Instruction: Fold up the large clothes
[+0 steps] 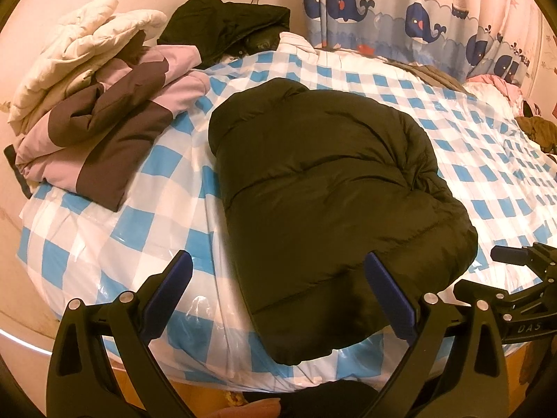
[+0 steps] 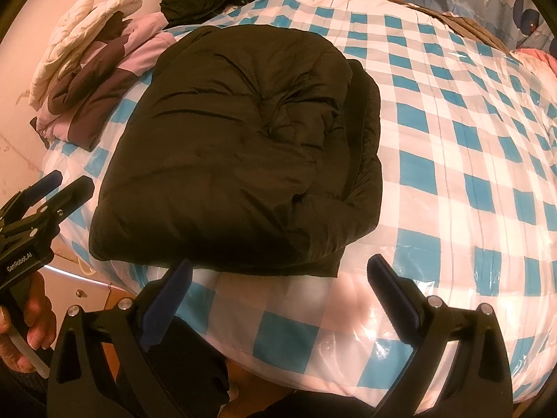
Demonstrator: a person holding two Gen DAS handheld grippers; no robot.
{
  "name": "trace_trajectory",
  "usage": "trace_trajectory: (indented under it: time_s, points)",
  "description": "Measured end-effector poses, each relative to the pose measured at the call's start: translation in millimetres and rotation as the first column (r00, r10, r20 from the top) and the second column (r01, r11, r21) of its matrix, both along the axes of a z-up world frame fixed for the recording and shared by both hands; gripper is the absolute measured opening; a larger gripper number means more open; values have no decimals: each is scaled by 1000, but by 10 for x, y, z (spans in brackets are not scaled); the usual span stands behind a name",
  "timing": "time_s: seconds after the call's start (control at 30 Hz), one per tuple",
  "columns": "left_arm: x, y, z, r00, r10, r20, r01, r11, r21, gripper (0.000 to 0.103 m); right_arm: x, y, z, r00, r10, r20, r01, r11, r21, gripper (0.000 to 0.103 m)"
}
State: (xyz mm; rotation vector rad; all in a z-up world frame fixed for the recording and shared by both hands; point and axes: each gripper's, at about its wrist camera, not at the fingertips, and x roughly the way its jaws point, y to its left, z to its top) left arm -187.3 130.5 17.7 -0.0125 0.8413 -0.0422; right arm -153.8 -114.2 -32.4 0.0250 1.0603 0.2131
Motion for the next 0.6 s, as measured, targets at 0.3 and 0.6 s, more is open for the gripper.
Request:
trace_trajectory:
  time_s: [0.3, 0.6]
  points:
    - [-3, -16, 4, 1000, 0, 1, 0, 1000, 3, 95, -1, 1, 2, 1000, 1, 0, -1, 1000, -2, 97]
    - [-7, -5, -2, 1000, 0, 1, 0, 1000, 4, 95, -4, 8, 1, 1000, -1, -1, 1, 1000, -2, 96]
